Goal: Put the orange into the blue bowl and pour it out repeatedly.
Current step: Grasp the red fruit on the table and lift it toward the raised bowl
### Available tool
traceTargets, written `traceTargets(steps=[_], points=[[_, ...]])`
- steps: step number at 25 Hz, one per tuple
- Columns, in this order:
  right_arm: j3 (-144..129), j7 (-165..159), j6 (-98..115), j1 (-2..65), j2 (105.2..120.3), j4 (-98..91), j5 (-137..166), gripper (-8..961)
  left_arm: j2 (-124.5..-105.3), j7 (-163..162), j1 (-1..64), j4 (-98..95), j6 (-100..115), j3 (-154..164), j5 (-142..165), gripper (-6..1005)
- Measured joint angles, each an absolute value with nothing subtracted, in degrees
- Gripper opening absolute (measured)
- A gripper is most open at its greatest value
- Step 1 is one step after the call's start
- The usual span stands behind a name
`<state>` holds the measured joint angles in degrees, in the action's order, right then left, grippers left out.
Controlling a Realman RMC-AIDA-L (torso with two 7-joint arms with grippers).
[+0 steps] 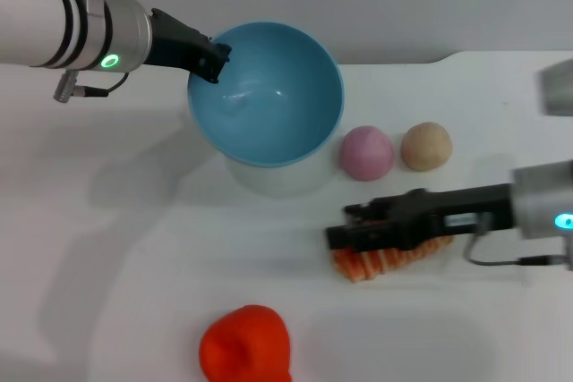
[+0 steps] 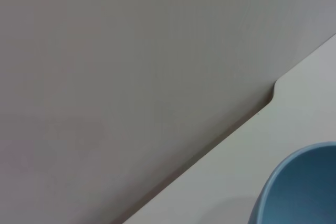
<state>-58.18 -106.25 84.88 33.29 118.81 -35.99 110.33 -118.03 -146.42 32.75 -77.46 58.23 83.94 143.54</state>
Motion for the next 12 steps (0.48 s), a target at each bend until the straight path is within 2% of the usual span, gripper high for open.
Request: traceTargets(steps=[4,12], points=[[-63.02,-106.42,79.7,41.67,119.15,-25.78,110.18,688,-118.11,-146.44,32.79,-76.79,57.57,84.13,143.54,-1],[-71.8,-106.56,78.0,46.48,119.87,-18.55,103.28,686,-118.23,-146.53,32.32,-75.69,55.8,84.76,143.53,0]])
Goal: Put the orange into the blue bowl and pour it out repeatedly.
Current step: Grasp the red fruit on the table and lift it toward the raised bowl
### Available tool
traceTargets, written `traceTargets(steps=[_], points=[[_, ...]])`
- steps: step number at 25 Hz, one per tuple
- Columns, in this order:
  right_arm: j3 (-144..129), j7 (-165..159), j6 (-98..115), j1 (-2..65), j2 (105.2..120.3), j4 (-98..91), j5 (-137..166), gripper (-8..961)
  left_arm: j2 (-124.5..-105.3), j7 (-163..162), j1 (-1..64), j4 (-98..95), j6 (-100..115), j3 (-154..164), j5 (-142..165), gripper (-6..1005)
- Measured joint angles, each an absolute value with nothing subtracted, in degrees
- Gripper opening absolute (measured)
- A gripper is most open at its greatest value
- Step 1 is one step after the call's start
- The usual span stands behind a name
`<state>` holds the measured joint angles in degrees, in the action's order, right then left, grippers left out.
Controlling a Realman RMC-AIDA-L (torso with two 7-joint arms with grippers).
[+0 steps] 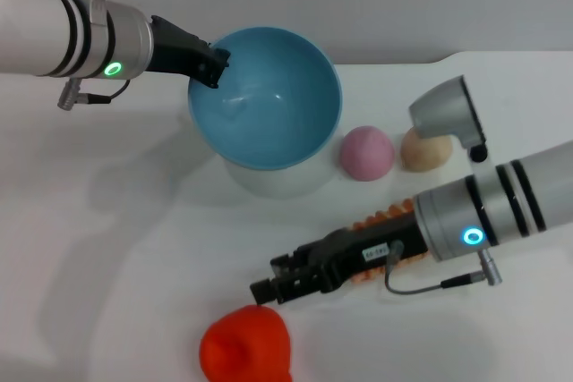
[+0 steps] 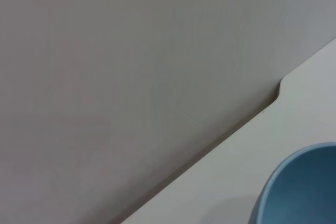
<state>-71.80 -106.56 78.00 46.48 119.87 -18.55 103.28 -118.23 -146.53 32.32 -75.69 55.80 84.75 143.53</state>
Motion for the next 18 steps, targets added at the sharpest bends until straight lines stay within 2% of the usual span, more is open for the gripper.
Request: traceTargets(steps=[18], points=[[-104.85,-111.54,68.0,45.22,119.88,-21.52,81.37,682,-118.3,-147.2,31.81,-75.67,53.61,88.15,143.43,0]])
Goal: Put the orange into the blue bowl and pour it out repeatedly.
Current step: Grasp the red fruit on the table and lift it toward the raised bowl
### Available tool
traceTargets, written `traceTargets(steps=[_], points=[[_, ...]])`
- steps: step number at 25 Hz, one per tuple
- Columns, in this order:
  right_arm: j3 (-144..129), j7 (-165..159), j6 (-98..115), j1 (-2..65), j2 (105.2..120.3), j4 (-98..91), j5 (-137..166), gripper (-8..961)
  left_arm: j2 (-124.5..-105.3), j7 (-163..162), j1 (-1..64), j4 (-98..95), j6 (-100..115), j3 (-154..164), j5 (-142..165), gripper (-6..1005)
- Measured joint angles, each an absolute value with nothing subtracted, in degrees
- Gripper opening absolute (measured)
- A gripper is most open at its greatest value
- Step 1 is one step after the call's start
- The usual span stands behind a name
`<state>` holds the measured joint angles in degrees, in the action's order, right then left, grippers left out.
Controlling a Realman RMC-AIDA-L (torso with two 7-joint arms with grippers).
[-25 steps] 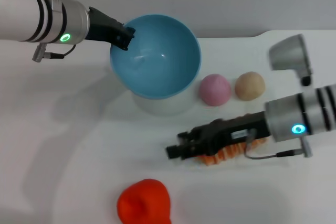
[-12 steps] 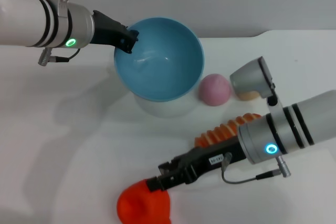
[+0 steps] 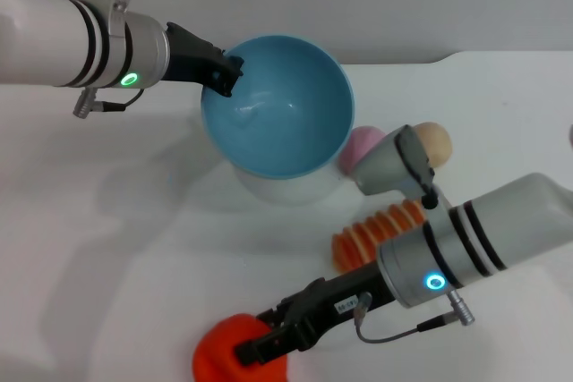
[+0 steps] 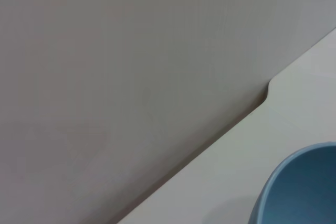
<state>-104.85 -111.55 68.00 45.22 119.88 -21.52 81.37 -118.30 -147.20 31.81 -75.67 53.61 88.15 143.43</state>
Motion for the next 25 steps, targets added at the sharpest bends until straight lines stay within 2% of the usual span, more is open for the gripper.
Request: traceTargets(steps=[4,9,15,17,22,25], points=[[-108.75,-113.52,65.72,44.92,119.88,-23.47,80.9,681,-118.29,-147.22,31.51,-75.67,53.57,88.51,143.44,0],[-108.72,-113.32,65.53,41.26,119.32,-29.76,81.08,574,-118.23,-147.22,31.11,-75.62,53.57,88.5,143.47,0],[-108.57,-110.64,65.52,40.4,119.27,-31.27,80.48,446,-118.13,-147.22,31.03,-75.59,53.57,88.58,143.5,-1],[-107.91,-108.9,65.56,39.73,119.27,-31.67,79.31,210,-118.1,-147.22,30.96,-75.59,53.57,88.59,143.52,-1],[-105.74,-105.77,66.5,37.82,119.11,-33.59,77.86,97,-118.06,-147.18,30.8,-75.1,53.25,88.59,143.57,-1],[-102.47,-104.15,69.47,35.15,118.82,-37.47,77.9,74,-117.98,-146.95,30.87,-74.87,53.46,88.56,143.59,0]])
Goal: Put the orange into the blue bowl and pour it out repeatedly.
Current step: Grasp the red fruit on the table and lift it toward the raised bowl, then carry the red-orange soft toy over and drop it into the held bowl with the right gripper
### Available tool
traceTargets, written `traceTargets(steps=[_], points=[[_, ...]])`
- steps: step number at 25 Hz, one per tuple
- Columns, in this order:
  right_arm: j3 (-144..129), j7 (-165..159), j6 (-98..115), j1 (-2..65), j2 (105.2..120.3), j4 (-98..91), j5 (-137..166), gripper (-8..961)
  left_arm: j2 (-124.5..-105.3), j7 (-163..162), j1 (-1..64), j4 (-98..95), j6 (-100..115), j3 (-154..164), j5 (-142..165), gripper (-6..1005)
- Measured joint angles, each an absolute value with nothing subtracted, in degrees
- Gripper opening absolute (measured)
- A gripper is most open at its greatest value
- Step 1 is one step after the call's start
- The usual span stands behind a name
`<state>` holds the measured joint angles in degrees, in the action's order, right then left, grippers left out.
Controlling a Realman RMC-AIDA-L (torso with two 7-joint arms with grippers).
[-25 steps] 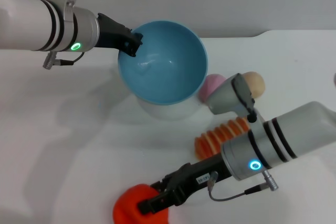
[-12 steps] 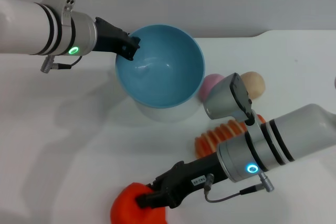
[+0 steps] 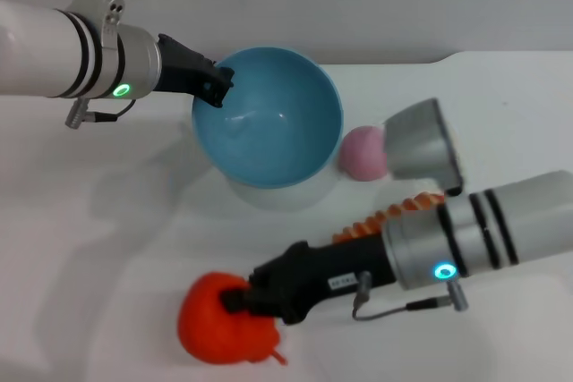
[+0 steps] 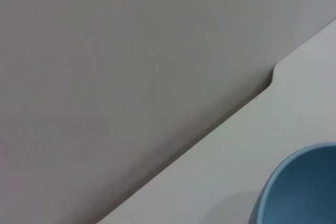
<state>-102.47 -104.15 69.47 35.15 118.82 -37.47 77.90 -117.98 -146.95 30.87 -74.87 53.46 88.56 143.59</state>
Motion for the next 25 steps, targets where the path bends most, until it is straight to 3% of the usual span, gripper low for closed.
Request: traceTargets(steps=[6,14,25], points=[[-85.68,-101.02,81.72,29.24,117.49,-48.86,80.79,45,-117.93,-146.71,31.95,-73.34,54.77,88.09,144.25,-1],[-63.75,-101.13,89.28,25.7,117.0,-54.45,88.24,28,-118.06,-146.64,32.94,-73.33,57.39,88.98,144.29,0],[-61.12,-94.9,84.11,27.16,118.29,-46.84,89.32,35,-118.51,-147.45,36.63,-76.22,59.43,97.02,143.85,-1]])
